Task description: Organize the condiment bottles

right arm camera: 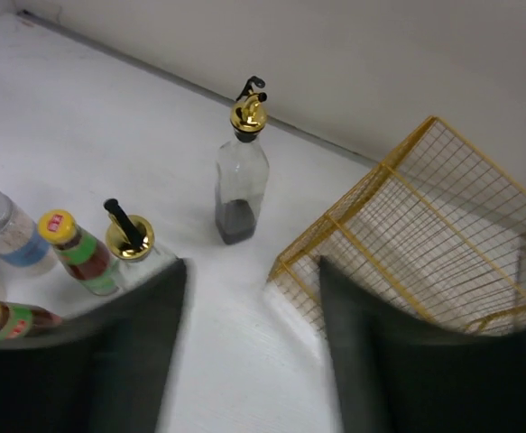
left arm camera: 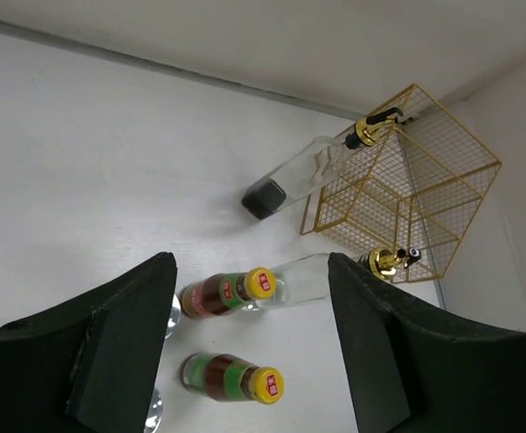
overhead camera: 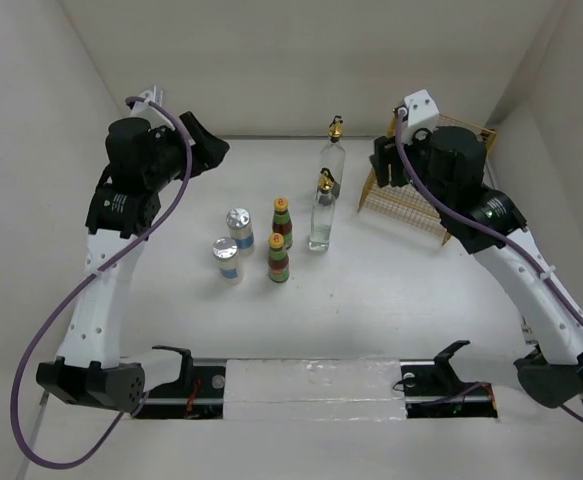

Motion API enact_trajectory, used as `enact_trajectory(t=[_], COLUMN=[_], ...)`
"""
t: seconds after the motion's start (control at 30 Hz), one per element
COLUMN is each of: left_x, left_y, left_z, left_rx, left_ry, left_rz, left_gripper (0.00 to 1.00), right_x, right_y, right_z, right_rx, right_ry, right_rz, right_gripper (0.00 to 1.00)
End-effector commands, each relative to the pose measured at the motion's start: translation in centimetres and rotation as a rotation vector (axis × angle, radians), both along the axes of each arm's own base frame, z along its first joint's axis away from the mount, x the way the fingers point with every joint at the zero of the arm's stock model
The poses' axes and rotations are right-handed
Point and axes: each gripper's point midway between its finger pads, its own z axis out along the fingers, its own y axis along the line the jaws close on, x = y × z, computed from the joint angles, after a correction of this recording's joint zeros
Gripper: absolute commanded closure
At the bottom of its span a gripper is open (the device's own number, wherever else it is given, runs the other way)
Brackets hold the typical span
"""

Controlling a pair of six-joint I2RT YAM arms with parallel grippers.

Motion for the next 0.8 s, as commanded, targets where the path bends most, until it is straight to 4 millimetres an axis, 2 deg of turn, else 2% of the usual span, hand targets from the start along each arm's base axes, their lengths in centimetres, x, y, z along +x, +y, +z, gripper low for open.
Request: enact_trajectory(t=[0.0, 0.03, 0.07, 0.1, 0.13, 0.2, 0.23, 0.27, 0.3, 0.33, 0.37, 0.4, 0.43, 0.47, 0.5, 0.53, 0.57, 0.6, 0.63, 0.7, 0.73, 0.77], left_x=[0.1, 0.1, 0.4, 0.5, 0.9, 1.7, 2.3, 2.7, 3.6, 3.9, 4.3, 4.4, 4.5, 4.6, 4.8, 4.7, 4.5, 4.4, 4.5, 4.3, 4.3, 4.3], left_y=[-0.6, -0.9, -1.0, -1.0, -1.0, -1.3, -1.4, -1.5, -1.6, -1.4, -1.3, -1.0, -0.3, 0.1, 0.4, 0.7, 1.0, 1.2, 1.1, 0.6, 0.3, 0.1], left_z=[3.6, 3.8, 3.8, 4.1, 3.9, 3.3, 3.0, 2.5, 2.0, 1.6, 1.4, 1.4, 1.0, 1.0, 0.3, 0.1, 0.1, -0.2, -0.7, -1.8, -2.4, -2.2], left_rx=[-0.045, -0.049, -0.058, -0.060, -0.059, -0.062, -0.062, -0.060, -0.058, -0.052, -0.055, -0.048, -0.036, -0.029, -0.029, -0.024, -0.022, -0.016, -0.022, -0.035, -0.049, -0.065], left_ry=[-0.118, -0.126, -0.124, -0.138, -0.136, -0.139, -0.136, -0.122, -0.107, -0.087, -0.068, -0.051, -0.038, -0.035, -0.017, -0.015, -0.017, -0.006, 0.007, 0.039, 0.051, 0.047], left_rz=[-0.028, -0.043, -0.041, -0.042, -0.041, -0.052, -0.052, -0.052, -0.051, -0.036, -0.017, 0.001, 0.040, 0.065, 0.089, 0.104, 0.116, 0.126, 0.129, 0.103, 0.096, 0.088], left_gripper=[0.38, 0.41, 0.45, 0.49, 0.58, 0.72, 0.79, 0.93, 0.99, 1.00, 1.00, 1.00, 1.00, 0.97, 0.87, 0.69, 0.62, 0.57, 0.55, 0.52, 0.52, 0.52], right_x=[-0.3, -0.5, -0.5, -0.8, -1.0, -1.0, -1.2, -1.0, -0.7, -0.6, -0.6, -0.5, -0.7, -0.6, -0.4, -0.2, 0.0, 0.2, 0.8, 1.5, 2.0, 2.2], right_y=[0.4, 0.2, 0.6, 1.0, 1.7, 3.1, 3.4, 4.0, 4.1, 4.2, 4.7, 5.0, 5.7, 6.3, 7.0, 7.5, 8.1, 8.7, 9.4, 10.1, 10.7, 11.1], right_z=[2.4, 2.3, 1.0, 0.5, 0.1, -1.9, -1.9, -2.9, -3.4, -3.6, -3.0, -4.0, -4.1, -3.6, -4.0, -4.6, -4.8, -4.9, -5.9, -6.0, -6.7, -7.0], right_rx=[0.030, 0.030, 0.018, 0.010, 0.012, -0.006, -0.006, -0.021, -0.027, -0.026, -0.024, -0.028, -0.016, -0.008, -0.005, -0.006, -0.002, 0.001, -0.006, 0.003, 0.001, 0.001], right_ry=[-0.071, -0.072, -0.046, -0.040, -0.038, -0.003, -0.003, 0.018, 0.029, 0.028, 0.001, 0.012, 0.006, -0.020, -0.016, -0.007, -0.006, -0.012, 0.006, -0.008, 0.001, 0.003], right_rz=[0.022, 0.022, 0.040, 0.073, 0.098, 0.133, 0.142, 0.147, 0.147, 0.147, 0.160, 0.175, 0.211, 0.238, 0.261, 0.281, 0.300, 0.310, 0.320, 0.329, 0.340, 0.349], right_gripper=[0.55, 0.72, 0.90, 0.94, 0.96, 0.96, 0.94, 0.91, 0.83, 0.76, 0.65, 0.50, 0.28, 0.20, 0.15, 0.12, 0.12, 0.12, 0.11, 0.11, 0.11, 0.11])
